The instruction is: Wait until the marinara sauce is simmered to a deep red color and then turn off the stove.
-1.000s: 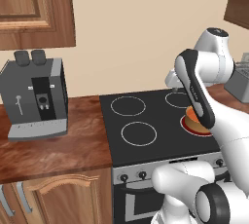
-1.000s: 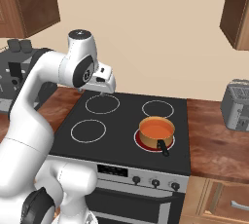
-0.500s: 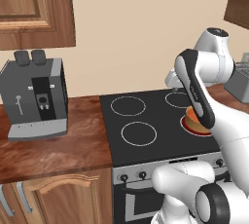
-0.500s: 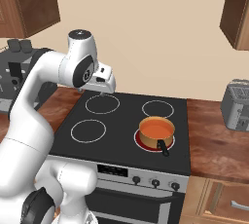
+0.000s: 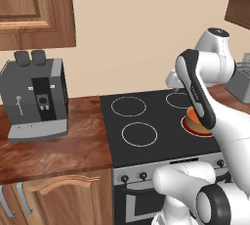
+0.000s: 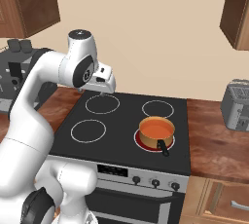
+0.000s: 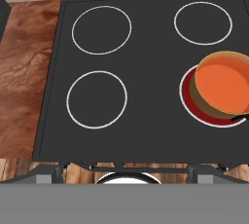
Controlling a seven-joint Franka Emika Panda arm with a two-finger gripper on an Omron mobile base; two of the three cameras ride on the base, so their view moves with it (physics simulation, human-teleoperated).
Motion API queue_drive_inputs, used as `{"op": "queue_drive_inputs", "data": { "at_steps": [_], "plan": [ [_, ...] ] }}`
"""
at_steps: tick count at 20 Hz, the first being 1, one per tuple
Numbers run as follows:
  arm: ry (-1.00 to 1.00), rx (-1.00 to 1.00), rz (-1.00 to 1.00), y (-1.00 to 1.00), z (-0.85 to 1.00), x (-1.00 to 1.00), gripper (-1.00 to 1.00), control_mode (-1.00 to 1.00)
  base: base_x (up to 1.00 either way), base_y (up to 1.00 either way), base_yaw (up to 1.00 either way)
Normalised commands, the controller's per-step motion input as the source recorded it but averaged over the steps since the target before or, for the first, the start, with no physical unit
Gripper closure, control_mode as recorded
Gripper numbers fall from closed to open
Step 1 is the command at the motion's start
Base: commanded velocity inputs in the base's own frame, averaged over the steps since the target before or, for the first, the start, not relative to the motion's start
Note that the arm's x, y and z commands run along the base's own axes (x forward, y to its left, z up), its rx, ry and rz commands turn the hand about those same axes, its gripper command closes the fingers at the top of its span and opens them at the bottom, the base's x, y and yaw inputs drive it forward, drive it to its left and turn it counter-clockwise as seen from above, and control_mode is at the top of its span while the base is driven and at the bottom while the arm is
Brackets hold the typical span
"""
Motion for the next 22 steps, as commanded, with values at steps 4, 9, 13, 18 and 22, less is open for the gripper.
{"op": "queue_drive_inputs", "data": {
  "at_steps": [4, 9, 13, 18, 22],
  "plan": [
    [0.00, 0.00, 0.00, 0.00, 0.00, 0.00, -1.00, -1.00, 0.00, 0.00, 0.00],
    [0.00, 0.00, 0.00, 0.00, 0.00, 0.00, -1.00, -1.00, 0.00, 0.00, 0.00],
    [0.00, 0.00, 0.00, 0.00, 0.00, 0.00, -1.00, -1.00, 0.00, 0.00, 0.00],
    [0.00, 0.00, 0.00, 0.00, 0.00, 0.00, -1.00, -1.00, 0.00, 0.00, 0.00],
    [0.00, 0.00, 0.00, 0.00, 0.00, 0.00, -1.00, -1.00, 0.00, 0.00, 0.00]
  ]
}}
